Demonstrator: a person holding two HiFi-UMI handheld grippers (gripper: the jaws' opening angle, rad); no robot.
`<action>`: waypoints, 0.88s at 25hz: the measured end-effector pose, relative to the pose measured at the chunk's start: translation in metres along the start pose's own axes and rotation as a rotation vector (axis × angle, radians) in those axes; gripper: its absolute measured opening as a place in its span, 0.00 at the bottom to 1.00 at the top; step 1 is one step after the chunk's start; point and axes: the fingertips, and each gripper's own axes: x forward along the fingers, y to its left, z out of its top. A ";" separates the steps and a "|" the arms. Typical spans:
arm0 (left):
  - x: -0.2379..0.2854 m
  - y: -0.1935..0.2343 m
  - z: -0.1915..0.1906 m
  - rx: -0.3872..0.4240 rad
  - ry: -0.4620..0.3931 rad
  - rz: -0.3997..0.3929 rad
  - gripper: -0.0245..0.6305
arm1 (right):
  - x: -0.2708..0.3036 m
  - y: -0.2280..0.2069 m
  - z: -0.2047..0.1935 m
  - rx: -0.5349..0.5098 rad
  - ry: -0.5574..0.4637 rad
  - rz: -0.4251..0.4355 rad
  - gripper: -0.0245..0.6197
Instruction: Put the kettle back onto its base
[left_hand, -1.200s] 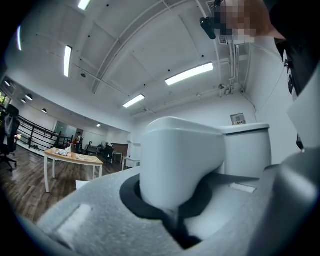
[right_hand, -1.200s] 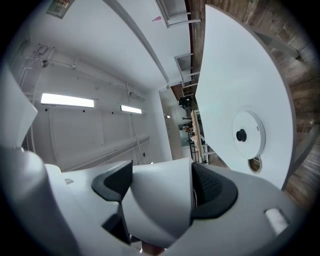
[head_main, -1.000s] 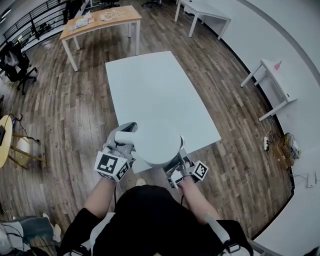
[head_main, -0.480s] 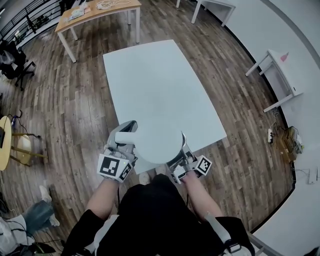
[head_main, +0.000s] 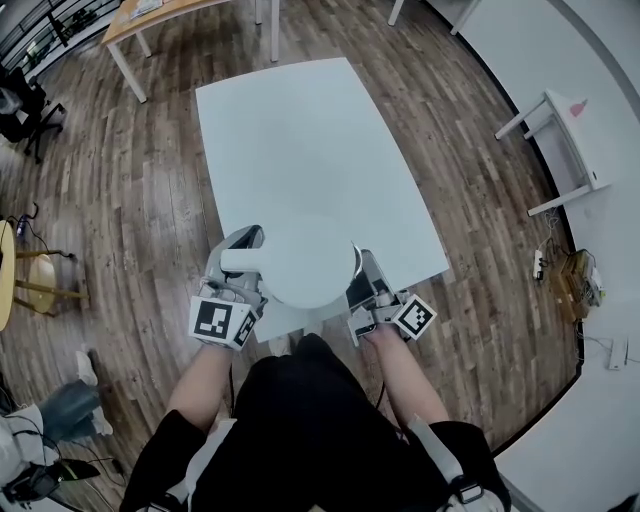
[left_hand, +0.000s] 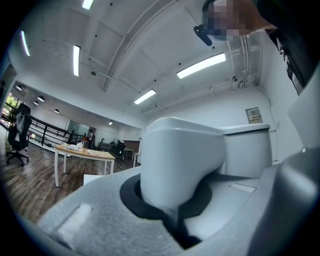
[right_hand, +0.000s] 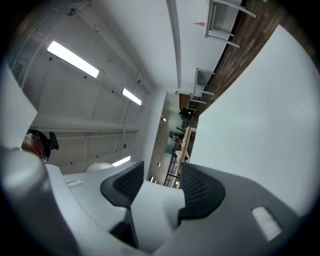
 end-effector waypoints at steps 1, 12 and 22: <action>0.002 0.002 -0.004 0.003 0.003 0.005 0.04 | 0.005 0.008 0.006 0.003 -0.023 0.019 0.34; 0.023 0.008 -0.041 0.058 0.052 0.030 0.04 | 0.046 0.031 0.004 -0.149 0.072 -0.023 0.11; 0.034 -0.005 -0.078 0.065 0.074 -0.007 0.04 | 0.038 0.004 0.005 -0.215 0.102 -0.114 0.07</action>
